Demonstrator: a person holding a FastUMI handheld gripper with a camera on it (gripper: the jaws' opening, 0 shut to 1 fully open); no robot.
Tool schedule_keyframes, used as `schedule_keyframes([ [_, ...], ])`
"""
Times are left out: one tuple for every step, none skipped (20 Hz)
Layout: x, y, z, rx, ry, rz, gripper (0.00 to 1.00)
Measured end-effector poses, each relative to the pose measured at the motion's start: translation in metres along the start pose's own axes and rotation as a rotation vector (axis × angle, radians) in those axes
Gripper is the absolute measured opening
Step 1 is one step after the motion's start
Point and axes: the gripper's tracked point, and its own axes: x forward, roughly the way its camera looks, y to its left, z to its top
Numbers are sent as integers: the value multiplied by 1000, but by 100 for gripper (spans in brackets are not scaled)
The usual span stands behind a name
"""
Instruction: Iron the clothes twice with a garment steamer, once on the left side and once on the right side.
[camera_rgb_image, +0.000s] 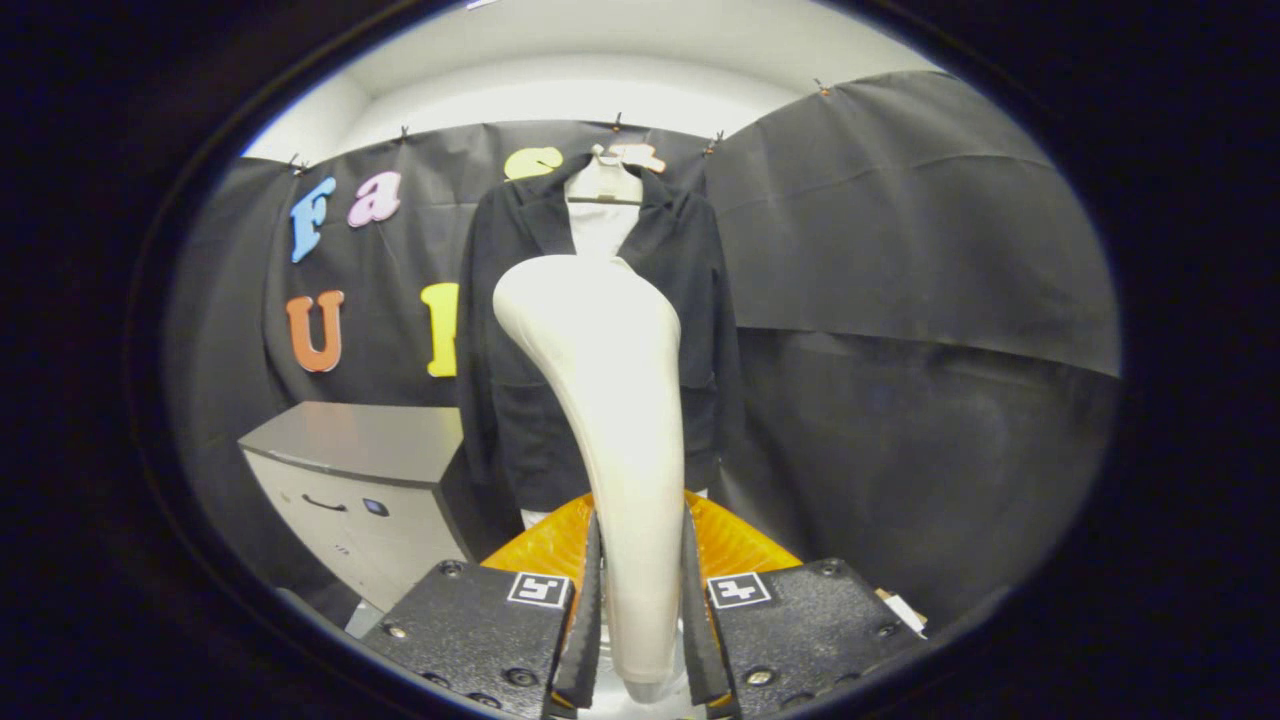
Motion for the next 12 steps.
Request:
schedule_keyframes([
  [-8, -3, 1, -7, -9, 21, 37],
  [-14, -7, 3, -13, -17, 41, 37],
  [-25, -9, 7, -6, -28, 61, 37],
  [-32, -11, 10, 0, -35, 84, 37],
  [-39, -10, 12, 6, -47, 107, 37],
  [-45, -9, 13, 7, -60, 127, 37],
  [-51, -9, 11, 4, -66, 142, 37],
  [-56, -8, 8, 4, -62, 156, 37],
  [-63, -5, 6, 4, -61, 173, 37],
  [-69, -3, 7, 4, -65, 184, 37],
  [-74, -3, 8, 8, -72, 190, 37],
  [-81, -3, 10, 14, -79, 192, 37],
])
